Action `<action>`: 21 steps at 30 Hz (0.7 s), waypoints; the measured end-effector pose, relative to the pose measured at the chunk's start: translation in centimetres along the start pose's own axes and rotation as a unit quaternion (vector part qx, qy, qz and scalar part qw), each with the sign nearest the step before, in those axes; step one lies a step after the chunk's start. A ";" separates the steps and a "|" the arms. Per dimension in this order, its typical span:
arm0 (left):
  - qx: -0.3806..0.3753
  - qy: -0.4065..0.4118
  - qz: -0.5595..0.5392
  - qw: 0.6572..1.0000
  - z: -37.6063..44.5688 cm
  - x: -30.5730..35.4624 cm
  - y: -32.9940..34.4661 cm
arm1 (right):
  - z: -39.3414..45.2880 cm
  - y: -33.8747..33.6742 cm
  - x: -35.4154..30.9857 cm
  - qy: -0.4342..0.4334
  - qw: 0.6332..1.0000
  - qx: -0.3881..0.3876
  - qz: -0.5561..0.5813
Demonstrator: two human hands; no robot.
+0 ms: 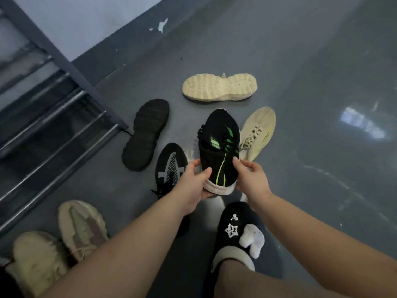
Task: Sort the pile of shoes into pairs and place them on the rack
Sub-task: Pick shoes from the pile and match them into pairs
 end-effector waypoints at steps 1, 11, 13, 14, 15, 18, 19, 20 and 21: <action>0.006 -0.003 -0.006 1.000 -0.6 -0.2 -1.2 | -0.3 1.6 0.3 0.023 0.999 -0.039 0.000; 0.062 0.008 -0.075 0.995 -5.1 -1.1 -10.3 | -4.1 10.4 3.5 0.075 0.975 -0.184 -0.098; 0.079 0.012 -0.089 0.993 -5.5 -1.1 -11.5 | -4.3 11.6 3.7 0.060 0.974 -0.189 -0.112; 0.090 0.014 -0.098 0.991 -5.9 -1.2 -12.4 | -4.5 12.5 3.8 0.055 0.972 -0.195 -0.123; 0.099 0.016 -0.107 0.989 -6.2 -1.2 -13.4 | -4.7 13.5 4.0 0.051 0.969 -0.201 -0.136; 0.104 0.022 -0.126 0.986 -7.7 -1.4 -16.1 | -5.6 16.4 4.9 0.048 0.952 -0.232 -0.192; 0.103 0.021 -0.128 0.986 -8.2 -1.6 -17.0 | -6.0 17.2 5.3 0.051 0.945 -0.240 -0.215; 0.103 0.016 -0.129 0.986 -8.8 -1.8 -17.8 | -6.4 17.9 5.6 0.056 0.938 -0.247 -0.238; 0.106 0.012 -0.131 0.986 -9.5 -2.0 -18.7 | -6.9 18.7 5.9 0.063 0.929 -0.258 -0.258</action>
Point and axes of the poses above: each hand's wrist, its own z-axis towards the middle knuckle, its own y-axis out of the palm, x = y × z, the point moved 8 cm from there along z, towards the middle knuckle, and after that the axes turned 11 degrees about y, right-handed, at the moved point
